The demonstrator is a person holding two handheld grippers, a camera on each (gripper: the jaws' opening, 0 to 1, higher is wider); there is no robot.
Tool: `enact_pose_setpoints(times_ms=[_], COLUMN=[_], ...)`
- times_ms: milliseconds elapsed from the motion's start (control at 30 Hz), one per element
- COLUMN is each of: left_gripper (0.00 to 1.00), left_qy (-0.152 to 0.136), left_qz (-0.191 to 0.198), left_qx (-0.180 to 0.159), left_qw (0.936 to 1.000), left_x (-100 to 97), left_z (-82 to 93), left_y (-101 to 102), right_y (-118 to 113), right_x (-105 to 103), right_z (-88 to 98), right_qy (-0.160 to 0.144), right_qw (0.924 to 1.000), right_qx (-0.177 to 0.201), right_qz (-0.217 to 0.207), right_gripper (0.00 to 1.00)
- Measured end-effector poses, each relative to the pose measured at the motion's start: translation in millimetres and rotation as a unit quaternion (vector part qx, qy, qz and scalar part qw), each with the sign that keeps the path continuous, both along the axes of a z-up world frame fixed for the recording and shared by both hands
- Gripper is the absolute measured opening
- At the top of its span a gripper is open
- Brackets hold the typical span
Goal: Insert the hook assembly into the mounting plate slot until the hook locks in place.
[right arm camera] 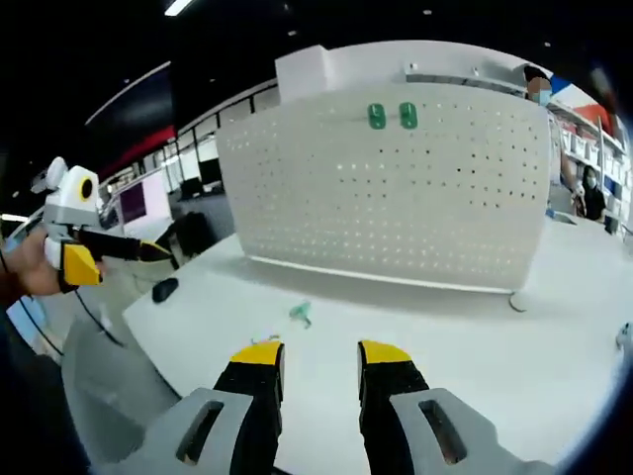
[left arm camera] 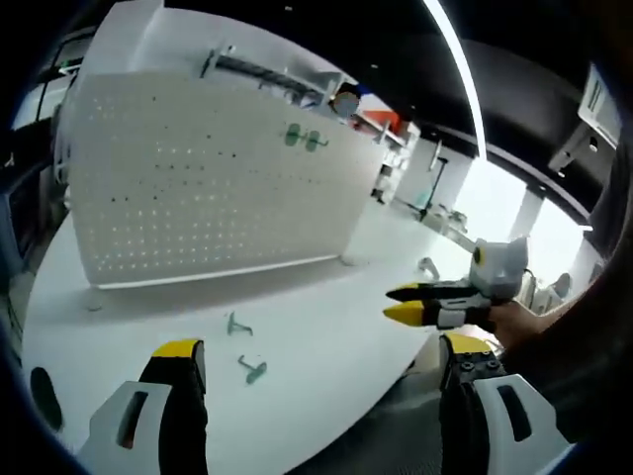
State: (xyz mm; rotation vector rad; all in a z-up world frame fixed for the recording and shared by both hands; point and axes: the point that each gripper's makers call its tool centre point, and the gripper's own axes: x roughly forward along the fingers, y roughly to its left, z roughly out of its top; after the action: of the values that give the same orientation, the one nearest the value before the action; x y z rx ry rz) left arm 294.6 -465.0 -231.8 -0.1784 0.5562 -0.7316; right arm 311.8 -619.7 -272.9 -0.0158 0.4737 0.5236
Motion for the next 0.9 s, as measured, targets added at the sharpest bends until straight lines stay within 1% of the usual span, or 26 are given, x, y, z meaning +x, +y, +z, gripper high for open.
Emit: enact_pose_setpoints(times_ms=[100, 133, 267, 433, 600, 767, 900], left_gripper=[1.0, 0.99, 0.99, 0.99, 0.98, 0.98, 0.98], left_qy=[0.006, 0.009, 0.014, 0.017, 0.021, 0.023, 0.028], left_qz=[0.003, 0.003, 0.005, 0.007, 0.003, 0.002, -0.001], left_qx=[-0.004, -0.006, -0.007, -0.006, 0.001, 0.007, 0.005], left_qw=[1.0, 0.9999, 0.9999, 0.9998, 0.9998, 0.9997, 0.9996], left_x=[-2.4, -3.4, -6.4, -7.0, -6.5, -5.2, -7.0], left_z=[-5.0, -7.0, -11.0, -14.7, -18.5, -22.3, -27.5], left_y=[0, -1, 0, 3, 6, 10, 8], right_y=[3, 6, 15, 22, 28, 33, 32], right_x=[-11, -18, -32, -39, -44, -59, -69], right_z=[-2.9, -4.3, -8.9, -10.6, -7.9, -9.5, -12.2], right_qy=[0.008, 0.014, 0.025, 0.029, 0.032, 0.04, 0.05], right_qw=[0.9999, 0.9998, 0.999, 0.9979, 0.9968, 0.9947, 0.9927], right_qx=[0.001, 0.0, -0.003, -0.009, -0.005, -0.008, -0.012], right_qz=[0.009, 0.016, 0.036, 0.058, 0.073, 0.095, 0.109], right_gripper=[0.29, 0.29, 0.29, 0.28, 0.28, 0.28, 0.28])
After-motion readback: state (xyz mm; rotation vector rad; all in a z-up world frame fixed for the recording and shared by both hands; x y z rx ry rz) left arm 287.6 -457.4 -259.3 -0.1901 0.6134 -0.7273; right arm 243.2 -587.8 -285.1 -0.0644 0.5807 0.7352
